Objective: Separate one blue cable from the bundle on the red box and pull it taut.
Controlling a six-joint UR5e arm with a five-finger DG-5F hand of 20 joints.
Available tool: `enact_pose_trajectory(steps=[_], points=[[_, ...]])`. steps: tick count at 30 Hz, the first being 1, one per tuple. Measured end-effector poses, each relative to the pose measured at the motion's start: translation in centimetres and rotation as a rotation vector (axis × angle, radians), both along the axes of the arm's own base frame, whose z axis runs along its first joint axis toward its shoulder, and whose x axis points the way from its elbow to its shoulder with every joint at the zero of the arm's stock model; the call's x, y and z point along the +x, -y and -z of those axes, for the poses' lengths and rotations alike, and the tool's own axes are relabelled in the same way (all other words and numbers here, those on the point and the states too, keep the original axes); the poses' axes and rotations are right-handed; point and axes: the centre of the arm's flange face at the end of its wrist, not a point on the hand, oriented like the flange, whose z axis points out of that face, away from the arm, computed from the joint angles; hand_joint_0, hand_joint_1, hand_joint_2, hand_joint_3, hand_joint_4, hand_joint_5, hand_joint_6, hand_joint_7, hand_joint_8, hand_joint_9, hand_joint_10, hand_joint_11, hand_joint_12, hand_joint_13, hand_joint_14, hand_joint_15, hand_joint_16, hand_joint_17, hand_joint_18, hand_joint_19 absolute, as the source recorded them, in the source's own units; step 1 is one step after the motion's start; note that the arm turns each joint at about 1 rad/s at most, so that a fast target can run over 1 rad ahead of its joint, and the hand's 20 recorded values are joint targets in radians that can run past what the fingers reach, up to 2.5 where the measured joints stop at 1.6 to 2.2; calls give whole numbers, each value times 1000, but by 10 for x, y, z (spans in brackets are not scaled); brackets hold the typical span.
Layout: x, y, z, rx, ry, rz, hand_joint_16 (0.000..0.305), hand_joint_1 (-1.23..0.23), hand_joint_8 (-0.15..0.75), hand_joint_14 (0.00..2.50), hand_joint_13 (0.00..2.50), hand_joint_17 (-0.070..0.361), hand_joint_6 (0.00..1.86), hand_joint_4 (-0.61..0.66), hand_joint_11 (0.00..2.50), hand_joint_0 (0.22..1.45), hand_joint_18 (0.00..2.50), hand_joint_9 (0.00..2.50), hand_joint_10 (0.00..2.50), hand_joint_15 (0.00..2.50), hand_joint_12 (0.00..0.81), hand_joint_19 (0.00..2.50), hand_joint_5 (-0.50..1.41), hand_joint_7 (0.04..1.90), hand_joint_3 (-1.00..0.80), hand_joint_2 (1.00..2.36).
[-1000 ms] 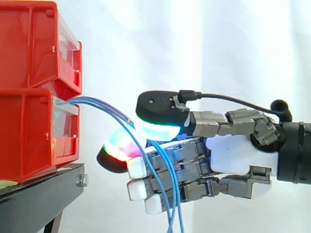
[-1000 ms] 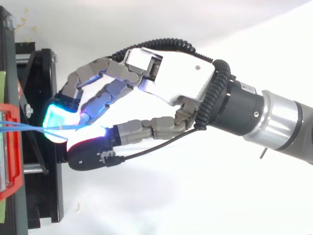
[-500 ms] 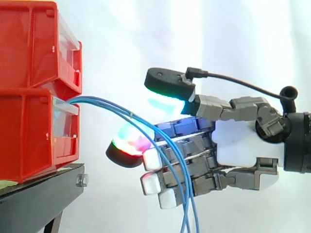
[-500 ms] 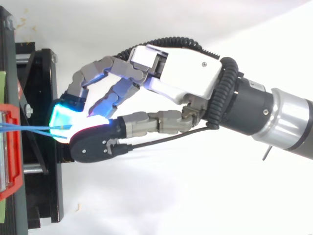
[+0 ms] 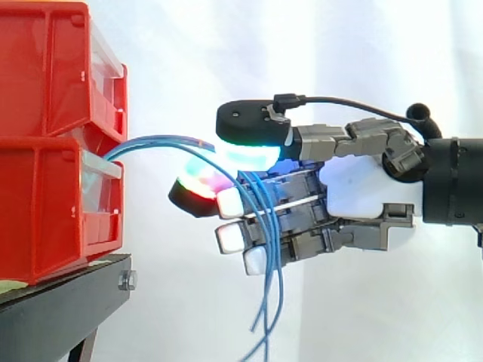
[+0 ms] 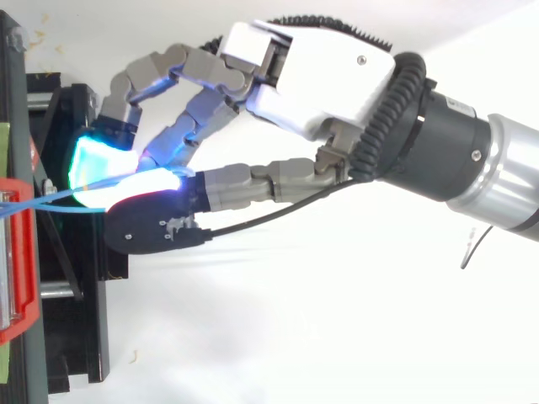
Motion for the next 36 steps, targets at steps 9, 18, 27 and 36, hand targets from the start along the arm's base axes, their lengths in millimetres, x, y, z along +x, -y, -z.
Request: enact_pose_trajectory(steps=[9,18,27,36], points=[[0,10,-8,-8,-35,-11,52,-639,276,22,897,117,914,147,449,565,761,1057,16,577,398,644,-63,811,-405,1007],[-1,12,-9,-9,-40,-10,59,-812,312,21,959,132,915,134,469,595,883,1109,16,575,422,607,-41,819,-194,1013],[-2,10,-18,-12,-30,-11,55,-948,292,23,942,123,931,49,514,658,872,1061,18,584,406,597,-50,907,-41,1021],[-5,9,-18,-12,-51,-11,52,-866,271,24,892,116,932,120,511,632,811,1021,18,580,389,624,-65,821,-241,1018]])
